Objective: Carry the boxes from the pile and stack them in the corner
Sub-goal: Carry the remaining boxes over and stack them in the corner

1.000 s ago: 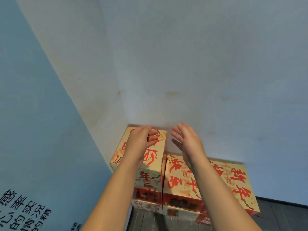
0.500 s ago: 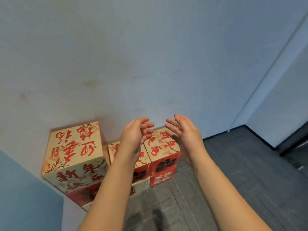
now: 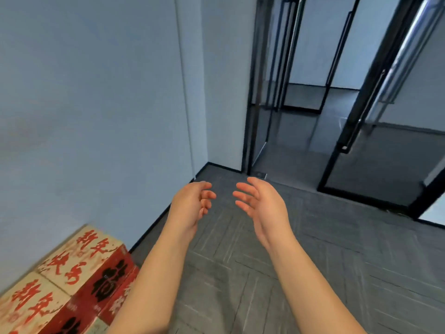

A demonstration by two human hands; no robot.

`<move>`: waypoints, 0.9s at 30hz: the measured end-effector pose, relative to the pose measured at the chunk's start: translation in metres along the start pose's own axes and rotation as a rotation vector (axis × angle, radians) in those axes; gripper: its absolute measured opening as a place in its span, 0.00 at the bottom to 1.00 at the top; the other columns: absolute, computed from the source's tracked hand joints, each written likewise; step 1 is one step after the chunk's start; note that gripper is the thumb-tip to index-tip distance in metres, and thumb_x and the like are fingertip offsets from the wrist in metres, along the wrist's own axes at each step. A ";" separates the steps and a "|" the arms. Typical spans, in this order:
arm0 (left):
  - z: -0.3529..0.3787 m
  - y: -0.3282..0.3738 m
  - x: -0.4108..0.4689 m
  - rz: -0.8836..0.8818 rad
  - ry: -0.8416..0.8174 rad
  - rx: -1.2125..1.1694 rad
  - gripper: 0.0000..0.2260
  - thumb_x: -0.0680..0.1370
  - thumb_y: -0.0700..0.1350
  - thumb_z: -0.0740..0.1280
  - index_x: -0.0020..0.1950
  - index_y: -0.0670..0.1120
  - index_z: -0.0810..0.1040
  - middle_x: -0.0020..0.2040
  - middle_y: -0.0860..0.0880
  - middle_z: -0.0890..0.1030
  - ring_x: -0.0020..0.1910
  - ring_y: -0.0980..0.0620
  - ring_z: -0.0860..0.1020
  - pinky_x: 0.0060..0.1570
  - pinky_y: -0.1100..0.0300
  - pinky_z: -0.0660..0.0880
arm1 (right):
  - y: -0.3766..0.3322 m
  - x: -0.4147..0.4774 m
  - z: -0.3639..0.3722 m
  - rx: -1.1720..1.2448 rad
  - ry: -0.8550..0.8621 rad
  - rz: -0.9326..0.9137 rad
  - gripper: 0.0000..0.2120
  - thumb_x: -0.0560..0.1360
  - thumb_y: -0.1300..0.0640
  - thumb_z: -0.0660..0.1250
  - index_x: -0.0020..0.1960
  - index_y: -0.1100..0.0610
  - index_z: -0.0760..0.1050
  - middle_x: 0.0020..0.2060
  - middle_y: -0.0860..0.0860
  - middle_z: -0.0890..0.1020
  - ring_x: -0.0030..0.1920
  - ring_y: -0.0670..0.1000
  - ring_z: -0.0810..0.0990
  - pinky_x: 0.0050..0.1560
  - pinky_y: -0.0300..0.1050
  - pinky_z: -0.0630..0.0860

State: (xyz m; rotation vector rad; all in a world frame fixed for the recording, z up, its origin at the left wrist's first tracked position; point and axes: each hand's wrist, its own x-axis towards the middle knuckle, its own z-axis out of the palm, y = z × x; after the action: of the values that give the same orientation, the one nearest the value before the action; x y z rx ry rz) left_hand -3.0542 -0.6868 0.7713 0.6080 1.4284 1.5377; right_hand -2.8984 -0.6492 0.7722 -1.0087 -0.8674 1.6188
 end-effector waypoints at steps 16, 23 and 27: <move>0.596 -0.113 -0.108 -0.127 -0.627 0.116 0.05 0.79 0.39 0.66 0.50 0.41 0.80 0.35 0.46 0.82 0.30 0.52 0.74 0.29 0.62 0.70 | -0.255 -0.008 -0.539 0.208 0.609 -0.298 0.10 0.83 0.55 0.65 0.60 0.60 0.78 0.48 0.57 0.87 0.44 0.55 0.86 0.44 0.46 0.80; 0.786 -0.175 -0.119 -0.215 -0.894 0.120 0.07 0.82 0.41 0.62 0.51 0.41 0.79 0.38 0.45 0.82 0.32 0.52 0.75 0.33 0.60 0.70 | -0.313 0.008 -0.701 0.207 0.839 -0.408 0.07 0.84 0.55 0.64 0.55 0.58 0.78 0.47 0.56 0.87 0.41 0.53 0.85 0.43 0.46 0.79; 0.887 -0.199 -0.097 -0.241 -0.993 0.128 0.09 0.83 0.42 0.61 0.52 0.41 0.80 0.39 0.45 0.82 0.33 0.51 0.76 0.35 0.59 0.71 | -0.358 0.047 -0.776 0.180 0.976 -0.435 0.08 0.83 0.55 0.65 0.55 0.58 0.79 0.45 0.55 0.87 0.39 0.53 0.85 0.40 0.45 0.79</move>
State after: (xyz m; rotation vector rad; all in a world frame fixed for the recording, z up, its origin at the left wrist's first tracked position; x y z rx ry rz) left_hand -2.2056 -0.3482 0.7852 1.0400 0.7769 0.7429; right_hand -2.0626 -0.4671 0.7772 -1.1956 -0.2257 0.6665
